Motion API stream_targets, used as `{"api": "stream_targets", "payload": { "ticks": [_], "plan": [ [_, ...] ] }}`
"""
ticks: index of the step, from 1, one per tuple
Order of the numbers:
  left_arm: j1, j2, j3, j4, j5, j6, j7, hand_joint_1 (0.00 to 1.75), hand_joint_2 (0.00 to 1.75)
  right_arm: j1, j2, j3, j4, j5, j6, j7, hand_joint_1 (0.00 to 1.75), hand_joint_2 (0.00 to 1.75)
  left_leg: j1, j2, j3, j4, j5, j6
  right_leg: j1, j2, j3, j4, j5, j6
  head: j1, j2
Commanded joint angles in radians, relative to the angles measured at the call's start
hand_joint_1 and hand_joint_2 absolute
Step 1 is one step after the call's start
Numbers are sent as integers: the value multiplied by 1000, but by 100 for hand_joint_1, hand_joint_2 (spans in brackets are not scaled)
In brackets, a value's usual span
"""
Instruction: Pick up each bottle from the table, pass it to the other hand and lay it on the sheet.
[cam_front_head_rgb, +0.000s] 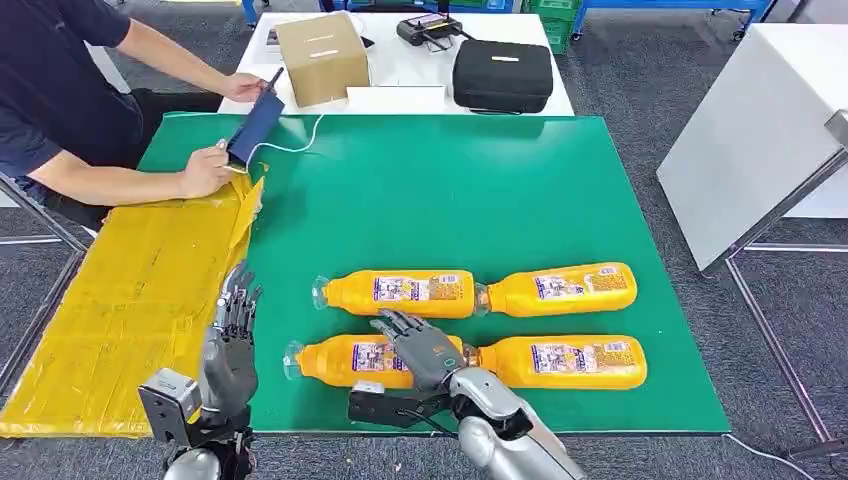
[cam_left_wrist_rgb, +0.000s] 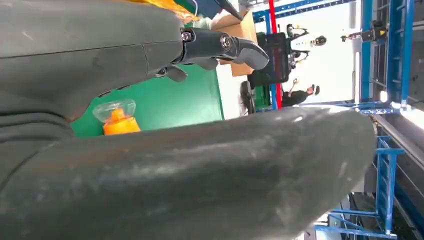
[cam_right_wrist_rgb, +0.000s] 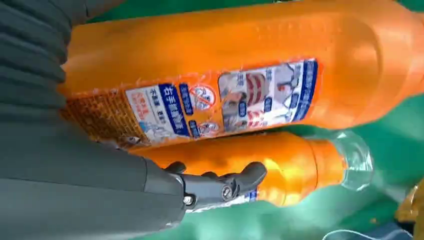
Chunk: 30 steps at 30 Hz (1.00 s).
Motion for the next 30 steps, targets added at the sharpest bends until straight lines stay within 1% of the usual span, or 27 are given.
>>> {"api": "stream_targets", "payload": {
  "ticks": [1, 4, 6, 9, 12, 17, 21, 22, 23, 25, 26, 27, 28, 29, 30],
  "plan": [
    [12, 23, 24, 22, 11, -17, -2, 0, 0, -199, -140, 315, 203, -46, 222, 53, 175, 175, 1, 3, 5, -1, -2, -1, 1, 6, 5, -3, 0, -1, 0, 0],
    [22, 23, 31, 15, 12, -21, -2, 0, 0, -227, -196, 375, 161, -91, 254, 60, 175, 175, 0, 0, 6, -1, -1, -1, 0, 2, 6, -2, 0, -1, 0, 0],
    [27, 23, 37, 13, 16, -22, -5, 0, 0, -247, -240, 413, 126, -122, 273, 72, 175, 175, 2, 0, 9, -1, -1, -2, 1, 3, 8, -3, 0, -2, 0, 0],
    [27, 23, 37, 13, 16, -22, -5, 0, 0, -248, -242, 412, 127, -122, 273, 72, 175, 175, 1, -2, 9, -1, 0, -1, 1, 1, 4, -3, 0, -1, 0, 0],
    [30, 21, 44, 11, 21, -23, -8, 0, 0, -274, -280, 465, 99, -139, 308, 92, 175, 175, 0, -1, 10, 0, 0, 0, 0, 0, 1, -2, 0, -1, 0, 0],
    [38, 4, 65, -4, 39, -6, -5, 0, 0, -265, -325, 483, 81, -160, 328, 115, 175, 175, 1, -3, 12, -1, -1, -1, 0, 0, 3, -3, -1, -1, 0, 0],
    [37, 3, 65, -7, 39, -5, -4, 0, 0, -263, -324, 483, 82, -162, 327, 117, 175, 175, 0, -3, 12, -1, -1, 0, 0, -1, 4, -2, -1, -1, -1, 0],
    [36, -5, 75, -9, 43, 13, 4, 0, 0, -256, -321, 472, 85, -169, 319, 131, 175, 175, 1, -3, 12, -1, -1, -1, 0, 0, 4, -3, -1, -1, -1, 0],
    [36, -17, 88, -17, 46, 36, 7, 0, 0, -237, -312, 444, 90, -183, 290, 146, 175, 175, 0, -3, 12, -1, -1, 0, 0, -1, 4, -2, -1, -1, 0, 0],
    [43, -30, 105, -50, 69, 73, 30, 0, 0, -175, -255, 351, 109, -195, 164, 169, 175, 175, 1, -4, 13, -1, 0, -1, 1, -1, 5, -3, -1, -1, -1, 0],
    [49, -35, 115, -69, 103, 77, 34, 0, 0, -139, -215, 284, 103, -209, 80, 158, 175, 175, 2, -4, 13, -1, 0, -1, 1, -1, 5, -4, 0, -1, -1, 0],
    [60, -43, 127, -90, 139, 81, 27, 0, 0, -77, -156, 171, 45, -228, -50, 107, 175, 175, 1, -3, 13, -1, -1, -1, 1, -1, 4, -3, -1, -1, 0, 0],
    [70, -43, 127, -103, 145, 84, 32, 0, 175, -28, -122, 103, -27, -246, -114, 69, 175, 175, 2, -3, 12, -1, -1, -2, 2, 1, 4, -3, 0, -2, 0, 0],
    [81, -47, 124, -114, 150, 84, 38, 0, 175, 46, -88, 30, -159, -241, -171, 44, 175, 175, 3, -1, 12, 0, -2, -2, 3, 3, 3, -3, -1, -3, 0, 0],
    [85, -48, 116, -116, 151, 82, 39, 0, 175, 103, -64, -17, -260, -245, -202, 19, 175, 175, 2, 0, 11, 0, -2, -2, 2, 3, 2, -1, -1, -2, 0, 0]
  ]
}}
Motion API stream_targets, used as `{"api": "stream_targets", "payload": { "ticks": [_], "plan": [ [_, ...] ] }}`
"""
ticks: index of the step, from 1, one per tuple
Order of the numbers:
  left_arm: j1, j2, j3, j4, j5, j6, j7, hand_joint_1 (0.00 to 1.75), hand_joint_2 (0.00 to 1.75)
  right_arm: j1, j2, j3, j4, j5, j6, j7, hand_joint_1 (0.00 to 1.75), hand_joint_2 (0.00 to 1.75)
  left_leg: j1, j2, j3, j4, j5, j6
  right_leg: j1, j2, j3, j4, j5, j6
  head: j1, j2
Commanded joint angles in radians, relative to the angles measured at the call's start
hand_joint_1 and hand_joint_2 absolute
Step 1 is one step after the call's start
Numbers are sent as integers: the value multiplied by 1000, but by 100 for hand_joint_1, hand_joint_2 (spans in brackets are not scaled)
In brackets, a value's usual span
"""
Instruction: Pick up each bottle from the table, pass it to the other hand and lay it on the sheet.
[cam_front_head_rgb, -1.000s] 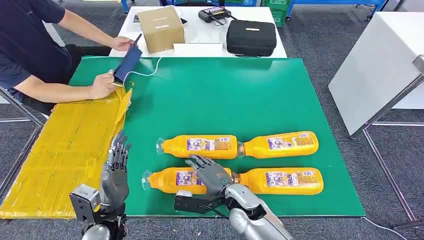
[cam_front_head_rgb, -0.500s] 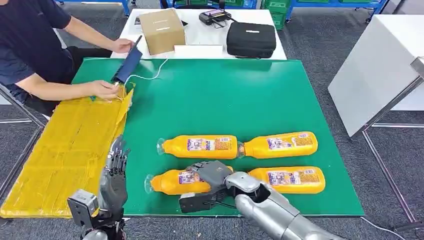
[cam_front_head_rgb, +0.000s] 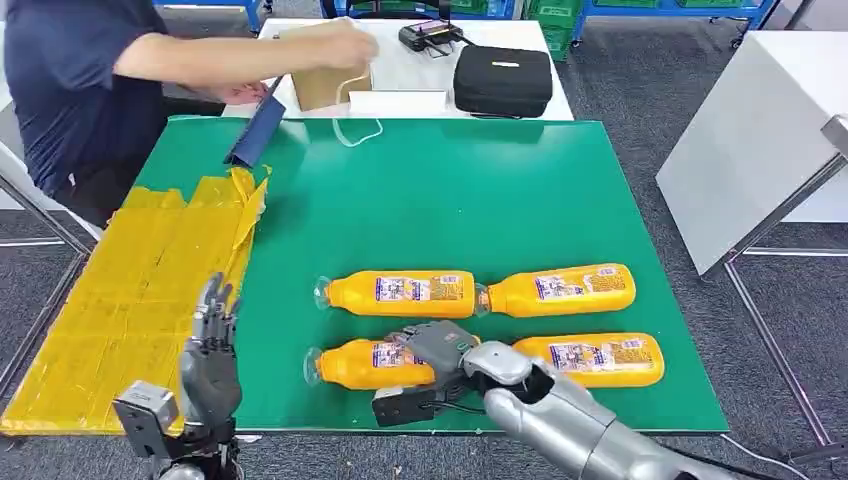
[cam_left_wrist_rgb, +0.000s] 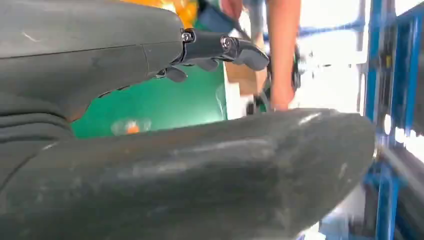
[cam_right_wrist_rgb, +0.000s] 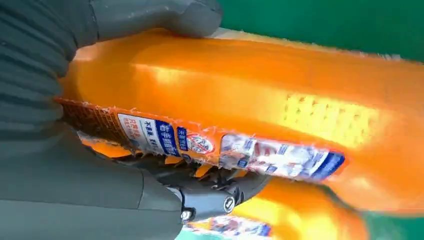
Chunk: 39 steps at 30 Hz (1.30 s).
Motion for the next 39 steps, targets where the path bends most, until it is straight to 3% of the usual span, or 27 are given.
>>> {"api": "stream_targets", "payload": {
  "ticks": [1, 3, 5, 8, 11, 14, 22, 26, 39],
  "plan": [
    [33, -39, 46, -72, 70, 14, 25, 0, 175, 380, 204, -429, -377, -46, -353, -144, 175, 175, 2, 1, -2, 0, -1, -2, 2, 3, 8, 0, -1, -2, -1, 0],
    [32, -37, 32, -66, 73, 11, 27, 0, 175, 418, 212, -451, -446, -46, -342, -155, 175, 175, 2, -1, -2, 1, 0, -1, 1, 0, 7, 1, -1, -1, 1, 0],
    [27, -31, 8, -61, 85, 16, 33, 0, 175, 478, 268, -521, -503, -72, -370, -265, 175, 175, 1, 0, -5, 1, -1, -2, 1, 2, 5, 2, -1, -1, 0, 0],
    [30, -26, -28, -63, 121, -3, 51, 0, 175, 531, 305, -538, -580, -81, -407, -344, 175, 175, 2, -3, -7, 1, -1, -2, 2, -1, 3, 1, -1, -4, 0, 0],
    [34, -19, -55, -62, 150, -29, 71, 0, 175, 548, 313, -534, -603, -89, -425, -380, 175, 175, 4, -3, -7, 3, -2, -2, 3, -1, -5, 2, -3, -3, 0, 0],
    [44, 2, -98, -52, 224, -99, 102, 0, 175, 556, 311, -524, -604, -89, -432, -403, 175, 175, 3, -1, -11, 0, -1, -2, 3, 1, -2, 0, 1, -4, 0, 0],
    [47, 3, -102, -52, 226, -102, 102, 0, 175, 552, 312, -523, -593, -89, -432, -404, 175, 175, 2, 0, -10, 0, 0, -3, 2, 1, -2, 0, 1, -4, 0, 0],
    [66, 23, -164, -71, 267, -176, 110, 0, 175, 534, 313, -488, -541, -61, -397, -398, 175, 175, 2, 1, -10, -1, 0, -2, 2, 2, -2, -1, 2, -4, 0, 0],
    [86, 59, -283, -112, 257, -199, 95, 0, 175, 480, 332, -388, -374, 43, -352, -336, 175, 175, 3, 4, -8, -1, -1, -3, 3, 5, 0, -2, 2, -5, 0, 0]
  ]
}}
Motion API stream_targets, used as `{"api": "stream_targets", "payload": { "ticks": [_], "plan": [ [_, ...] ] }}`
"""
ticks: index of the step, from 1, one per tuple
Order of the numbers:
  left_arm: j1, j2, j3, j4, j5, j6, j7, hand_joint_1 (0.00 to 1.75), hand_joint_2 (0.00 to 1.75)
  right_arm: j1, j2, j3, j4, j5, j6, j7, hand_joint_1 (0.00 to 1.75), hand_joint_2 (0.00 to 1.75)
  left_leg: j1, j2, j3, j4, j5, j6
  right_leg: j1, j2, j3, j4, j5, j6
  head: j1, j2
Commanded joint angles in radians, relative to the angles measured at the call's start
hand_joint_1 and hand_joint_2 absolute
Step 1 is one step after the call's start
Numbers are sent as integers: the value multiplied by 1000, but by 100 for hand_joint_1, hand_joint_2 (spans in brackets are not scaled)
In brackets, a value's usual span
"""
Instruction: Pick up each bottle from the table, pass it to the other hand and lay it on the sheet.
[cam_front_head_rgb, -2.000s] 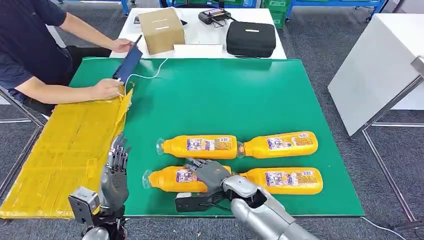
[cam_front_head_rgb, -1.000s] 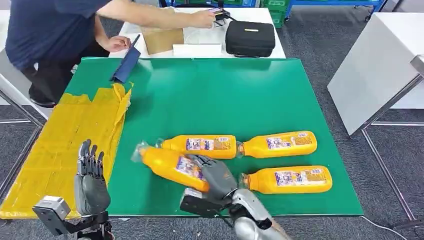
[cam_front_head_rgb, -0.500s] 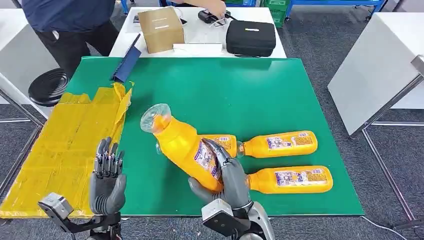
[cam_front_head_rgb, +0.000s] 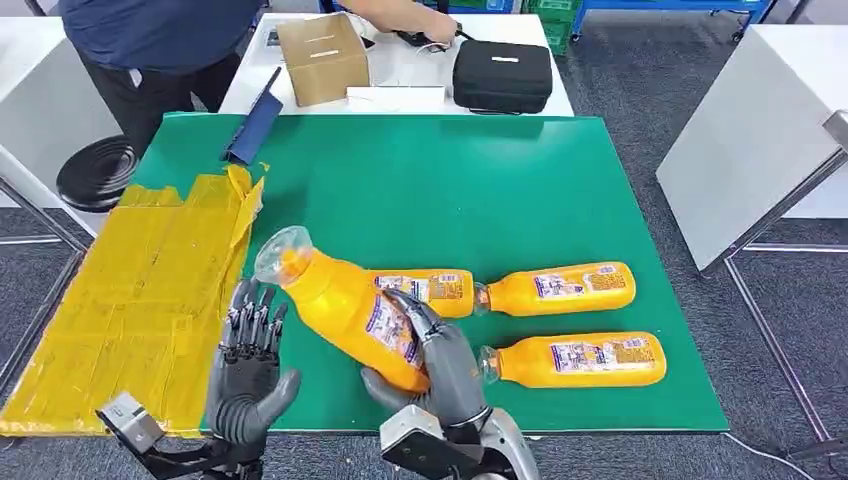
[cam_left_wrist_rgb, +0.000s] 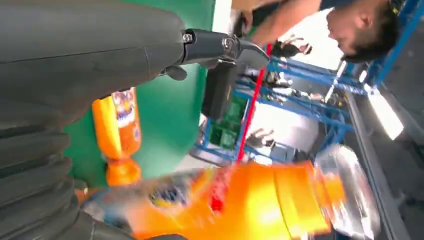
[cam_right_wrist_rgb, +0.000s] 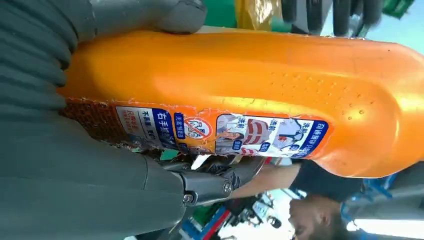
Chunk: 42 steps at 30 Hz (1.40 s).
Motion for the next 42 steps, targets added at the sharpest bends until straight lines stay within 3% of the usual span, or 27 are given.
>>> {"api": "stream_targets", "payload": {
  "ticks": [1, 4, 13, 19, 26, 27, 28, 29, 34, 42],
  "plan": [
    [0, 69, -90, 2, 11, -19, 8, 0, 175, -81, 1, 91, 186, 79, 33, 47, 175, 175, 1, 3, 4, -1, -1, -2, 1, 5, 3, -2, 0, -2, 0, 0],
    [4, 71, -107, 7, 18, -25, 10, 0, 175, -92, 5, 143, 213, 153, 26, 58, 175, 175, 2, 3, 5, -1, -2, -2, 1, 6, 4, -2, -1, -2, 0, 0],
    [7, 74, -107, 4, 18, -24, 9, 0, 175, -87, -3, 150, 196, 160, 26, 64, 175, 175, 1, 2, 5, -1, -1, -2, 1, 4, 5, -2, -1, -2, 0, 0],
    [-3, 72, -108, 40, -14, 7, 21, 0, 175, -166, -41, 301, 249, 282, 52, 16, 175, 175, 2, 3, 5, -1, -1, -2, 1, 6, 4, -2, -1, -2, 0, 0],
    [-25, 63, -86, 111, -113, 63, 29, 0, 175, -177, -73, 401, 189, 339, 37, -14, 175, 175, 1, 0, 5, -1, -1, -2, 1, 3, 5, -2, -1, -2, 0, 0],
    [-24, 61, -83, 108, -119, 64, 26, 35, 175, -174, -77, 404, 184, 339, 38, -19, 175, 175, 2, 1, 6, -1, -1, -2, 2, 4, 6, -3, -1, -2, -1, 0],
    [-24, 60, -83, 106, -129, 70, 25, 147, 175, -172, -79, 404, 181, 339, 38, -21, 175, 175, 1, 0, 4, -1, -1, -2, 1, 3, 4, -2, -1, -1, 0, 0],
    [-23, 62, -84, 105, -136, 70, 28, 175, 175, -171, -80, 404, 177, 341, 36, -23, 175, 175, 2, -1, 6, -2, -1, -2, 1, 3, 6, -3, -2, -2, -1, 0],
    [-19, 62, -87, 105, -153, 76, 25, 175, 175, -173, -73, 399, 181, 344, 32, -25, 175, 175, 1, 0, 4, -1, 0, -1, 0, 2, -1, -2, -1, -1, 0, 0],
    [-10, 49, -72, 85, -152, 78, 6, 175, 175, -172, -65, 396, 187, 346, 27, -26, 175, 175, 2, 0, 5, -1, -1, -2, 2, 3, 3, -2, -2, -2, 0, 0]
  ]
}}
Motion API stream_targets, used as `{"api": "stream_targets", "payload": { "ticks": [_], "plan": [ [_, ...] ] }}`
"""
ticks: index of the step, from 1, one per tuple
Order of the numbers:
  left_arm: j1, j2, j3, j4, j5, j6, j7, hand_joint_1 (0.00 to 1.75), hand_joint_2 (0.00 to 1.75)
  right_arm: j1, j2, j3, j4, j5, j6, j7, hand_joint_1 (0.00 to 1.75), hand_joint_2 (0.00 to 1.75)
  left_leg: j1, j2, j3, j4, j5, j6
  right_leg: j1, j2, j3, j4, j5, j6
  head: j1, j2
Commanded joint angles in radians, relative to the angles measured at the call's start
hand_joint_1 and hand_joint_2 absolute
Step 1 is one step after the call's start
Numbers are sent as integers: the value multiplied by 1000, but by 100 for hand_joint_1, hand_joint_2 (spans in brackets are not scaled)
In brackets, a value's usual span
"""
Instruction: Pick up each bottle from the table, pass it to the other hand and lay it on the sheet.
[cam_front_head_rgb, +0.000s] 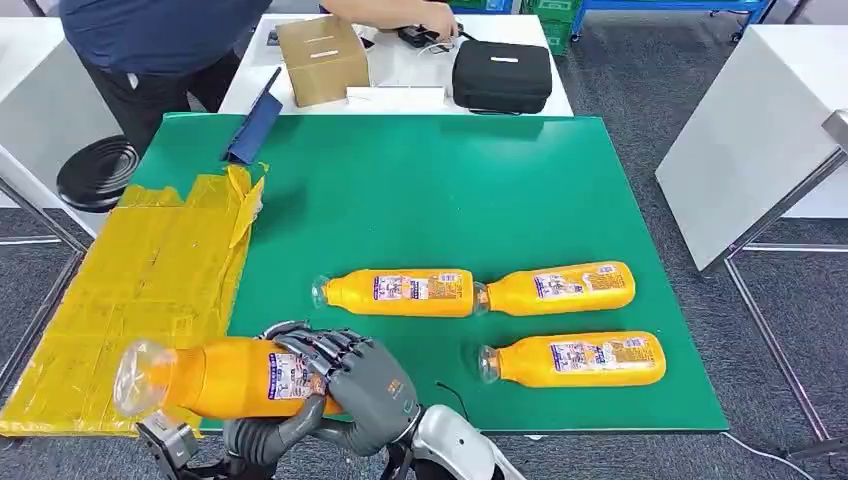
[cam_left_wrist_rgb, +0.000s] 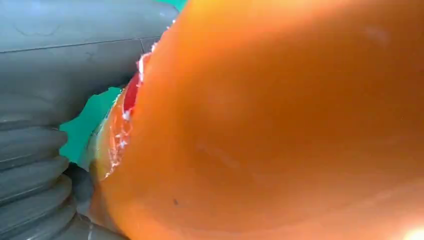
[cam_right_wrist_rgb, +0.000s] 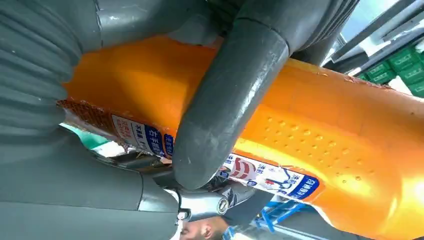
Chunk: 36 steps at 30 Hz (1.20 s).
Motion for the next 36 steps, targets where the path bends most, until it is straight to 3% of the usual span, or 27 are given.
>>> {"api": "stream_targets", "payload": {
  "ticks": [1, 13, 14, 15, 16, 19, 20, 22, 27, 32, 33, 36],
  "plan": [
    [-42, -2, -2, 38, -15, 7, -6, 175, 175, 10, -26, 106, 32, 14, 5, -28, 175, 175, 1, -1, 4, -1, -2, -2, 1, 2, 6, -2, -2, -2, 0, 0],
    [-25, -18, 27, 4, -15, 19, -24, 175, 175, 27, -24, 99, 18, 57, -25, 5, 175, 175, 1, -2, 2, -1, -1, -1, 1, 0, 4, -1, -1, -1, 0, 0],
    [-22, -22, 36, -5, -19, 26, -26, 175, 175, 35, -27, 95, 7, 103, -58, 28, 70, 175, 2, -2, 4, 0, -2, -2, 1, 1, 5, -2, -2, -2, 0, 0],
    [-19, -26, 48, -16, -31, 36, -26, 175, 175, 42, -28, 91, -1, 136, -72, 47, 0, 175, 2, -2, 3, 0, -1, -1, 1, 1, 3, -1, -1, -1, 0, 0],
    [-23, -20, 56, -28, -56, 46, -27, 175, 175, 57, -31, 62, -19, 201, -115, 110, 0, 175, 2, -2, 4, 0, -2, -2, 2, 1, 5, -2, -2, -2, 0, 0],
    [-64, -26, 126, -39, -151, 142, -26, 175, 175, 75, -48, -7, -57, 183, -131, 148, 0, 175, 2, -4, 4, 0, -1, -2, 1, -1, 4, -2, -2, -2, 0, 0],
    [-79, -26, 159, -37, -190, 174, -26, 175, 175, 84, -50, -32, -74, 165, -116, 164, 0, 0, 3, -5, 5, 0, -2, -2, 2, -1, 2, -1, -3, -2, 0, 0],
    [-104, -25, 228, -30, -244, 213, -31, 175, 175, 125, -47, -48, -128, 153, -95, 183, 0, 0, 3, -6, 4, -1, -1, -2, 2, -2, -1, -2, -2, -2, 0, 0],
    [-97, -35, 238, -30, -249, 198, -40, 175, 175, 132, -46, -32, -136, 163, -90, 196, 0, 0, 1, -2, 3, -1, -1, -1, 1, 0, -2, -2, -1, -2, 0, 0],
    [-188, -30, 377, 48, -620, 533, -70, 175, 175, 88, -109, -120, -184, 99, -65, 240, 0, 0, 1, -1, 1, -1, -1, -1, 1, 1, 4, -2, 0, -1, 0, 0],
    [-212, -22, 405, 85, -793, 660, -65, 175, 175, 70, -124, -150, -180, 70, -40, 240, 0, 0, 2, -2, 3, -1, -1, -2, 1, 1, 7, -2, -1, -2, 0, 0],
    [-290, 23, 434, 228, -1053, 816, 23, 175, 175, -28, -152, -213, -90, -36, 26, 231, 0, 0, 1, -1, 3, -2, 0, -1, 0, 2, 7, -2, 1, -1, 0, 0]
  ]
}}
